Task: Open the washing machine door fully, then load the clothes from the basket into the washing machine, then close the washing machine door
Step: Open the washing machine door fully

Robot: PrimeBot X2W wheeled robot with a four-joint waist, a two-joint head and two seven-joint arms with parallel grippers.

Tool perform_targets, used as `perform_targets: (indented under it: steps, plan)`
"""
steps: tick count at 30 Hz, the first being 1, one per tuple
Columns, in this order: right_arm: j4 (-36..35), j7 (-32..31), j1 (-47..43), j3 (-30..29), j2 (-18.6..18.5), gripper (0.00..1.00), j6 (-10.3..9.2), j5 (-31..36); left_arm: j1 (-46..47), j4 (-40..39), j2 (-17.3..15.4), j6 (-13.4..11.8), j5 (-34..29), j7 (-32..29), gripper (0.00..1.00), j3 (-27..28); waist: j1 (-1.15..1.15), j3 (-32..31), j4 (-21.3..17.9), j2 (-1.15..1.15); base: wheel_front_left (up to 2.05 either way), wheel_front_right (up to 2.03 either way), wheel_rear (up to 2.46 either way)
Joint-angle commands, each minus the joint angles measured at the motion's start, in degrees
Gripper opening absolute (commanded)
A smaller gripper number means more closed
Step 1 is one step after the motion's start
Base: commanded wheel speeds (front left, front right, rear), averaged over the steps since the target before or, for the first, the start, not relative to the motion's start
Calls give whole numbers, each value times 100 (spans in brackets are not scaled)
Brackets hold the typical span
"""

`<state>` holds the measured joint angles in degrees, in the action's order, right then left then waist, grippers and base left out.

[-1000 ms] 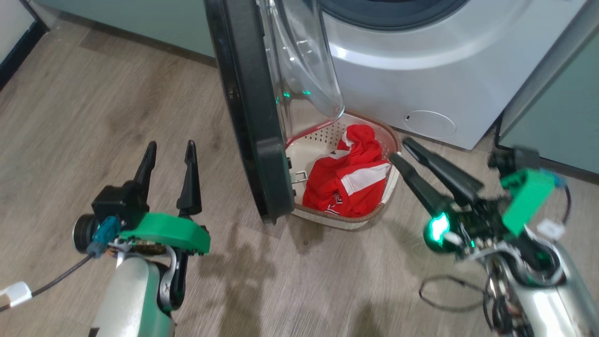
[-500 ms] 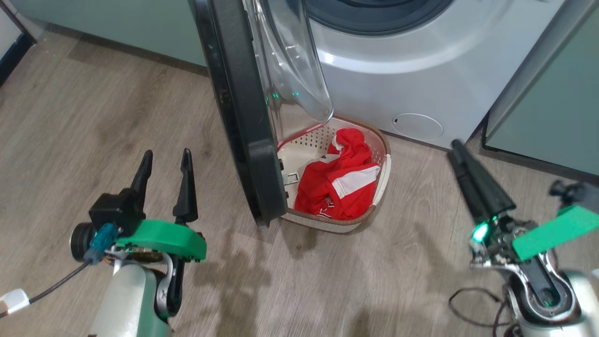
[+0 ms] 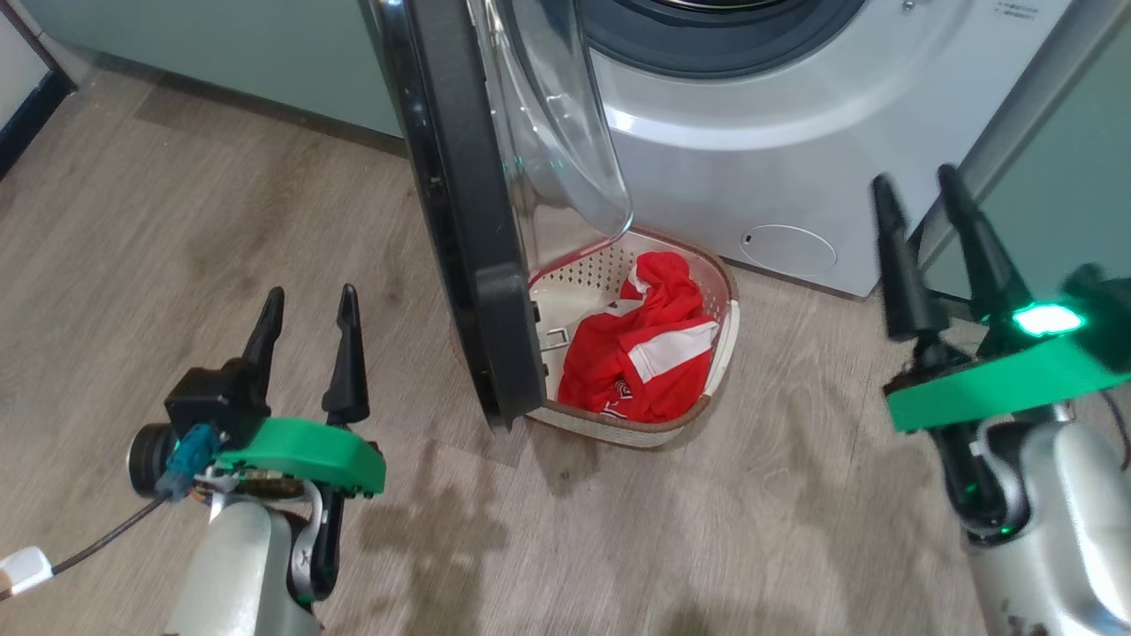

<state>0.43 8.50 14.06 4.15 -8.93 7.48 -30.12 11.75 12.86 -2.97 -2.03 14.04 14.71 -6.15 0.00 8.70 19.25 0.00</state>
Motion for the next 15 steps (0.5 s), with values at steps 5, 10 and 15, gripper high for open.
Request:
perform_targets:
  steps: [5, 10, 15]
  plan:
    - [294, 255, 142, 258, 149, 100, 1, 1280, 97, -171, -133, -36, -35, 29, 100, 179, 0, 8, 27, 0, 0, 0, 0]
    - [712, 388, 72, 347, 341, 100, 1, 1829, 70, -160, -148, -48, -2, 29, 100, 197, 0, -7, 2, 0, 0, 0, 0]
    - [996, 468, 50, 389, 469, 100, 1, 2015, 34, -159, -182, -81, -27, 29, 100, 180, 0, -34, -18, 0, 0, 0, 0]
